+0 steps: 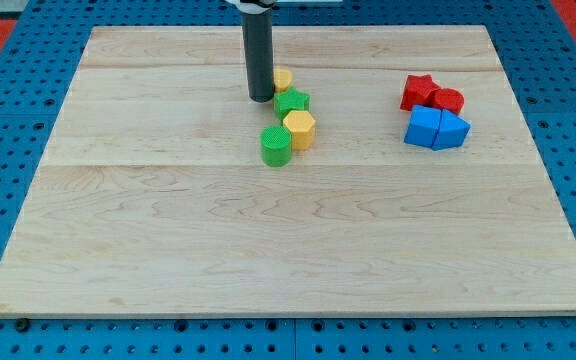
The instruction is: Push the yellow heart to the top left
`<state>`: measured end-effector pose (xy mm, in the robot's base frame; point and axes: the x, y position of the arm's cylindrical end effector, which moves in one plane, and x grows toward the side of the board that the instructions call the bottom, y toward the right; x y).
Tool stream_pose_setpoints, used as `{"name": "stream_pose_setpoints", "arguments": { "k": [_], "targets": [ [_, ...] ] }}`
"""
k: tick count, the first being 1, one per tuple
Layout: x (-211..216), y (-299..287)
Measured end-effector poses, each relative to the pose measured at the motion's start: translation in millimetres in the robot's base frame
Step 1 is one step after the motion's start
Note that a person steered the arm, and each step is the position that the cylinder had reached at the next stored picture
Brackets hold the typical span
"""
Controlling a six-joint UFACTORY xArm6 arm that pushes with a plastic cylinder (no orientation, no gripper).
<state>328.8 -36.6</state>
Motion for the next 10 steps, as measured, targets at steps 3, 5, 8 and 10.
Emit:
{"name": "stream_pose_setpoints", "arguments": {
  "k": [3,5,8,10],
  "targets": [
    [-83,34],
    [-45,158],
    [-30,59],
    [-20,10]
  ]
}}
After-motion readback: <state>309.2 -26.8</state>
